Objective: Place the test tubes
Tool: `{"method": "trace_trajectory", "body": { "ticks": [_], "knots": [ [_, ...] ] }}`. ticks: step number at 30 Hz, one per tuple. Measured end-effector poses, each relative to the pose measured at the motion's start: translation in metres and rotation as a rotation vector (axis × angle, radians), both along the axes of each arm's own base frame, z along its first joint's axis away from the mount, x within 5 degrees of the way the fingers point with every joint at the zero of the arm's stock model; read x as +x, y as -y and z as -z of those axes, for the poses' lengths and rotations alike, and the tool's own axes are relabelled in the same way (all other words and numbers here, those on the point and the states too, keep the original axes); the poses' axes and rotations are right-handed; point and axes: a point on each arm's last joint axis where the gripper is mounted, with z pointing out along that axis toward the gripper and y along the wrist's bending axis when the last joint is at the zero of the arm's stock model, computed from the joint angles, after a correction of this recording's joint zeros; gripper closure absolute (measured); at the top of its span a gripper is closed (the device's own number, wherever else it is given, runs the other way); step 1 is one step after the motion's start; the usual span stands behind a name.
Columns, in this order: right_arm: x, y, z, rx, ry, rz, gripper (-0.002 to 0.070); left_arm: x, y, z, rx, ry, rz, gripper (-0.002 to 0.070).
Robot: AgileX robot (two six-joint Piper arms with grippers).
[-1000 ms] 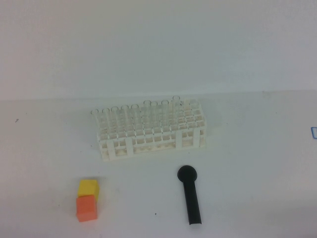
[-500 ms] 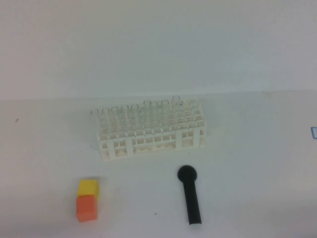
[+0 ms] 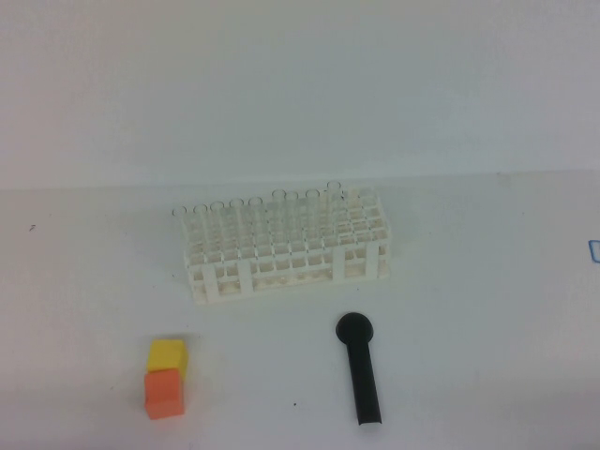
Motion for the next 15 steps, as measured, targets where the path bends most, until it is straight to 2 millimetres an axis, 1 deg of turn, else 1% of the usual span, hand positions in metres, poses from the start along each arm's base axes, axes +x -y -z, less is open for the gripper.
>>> {"method": "trace_trajectory", "body": {
  "ticks": [6,9,11,15],
  "knots": [
    [0.0000,-0.0001,0.0000,0.002,0.000,0.000,0.0678,0.0001,0.0029,0.0002,-0.095,0.003,0.009,0.0676],
    [0.0000,-0.0001,0.0000,0.002,0.000,0.000,0.0678,0.0001,0.0030,0.0002,-0.017,-0.002,0.029,0.0676],
    [0.0000,-0.0001,0.0000,0.002,0.000,0.000,0.0678,0.0002,0.0036,-0.0001,-0.008,0.001,0.038,0.0676],
    [0.0000,-0.0001,0.0002,0.002,-0.002,0.000,0.0678,0.0004,0.0073,-0.0005,-0.136,0.011,0.048,0.0676]
  ]
}}
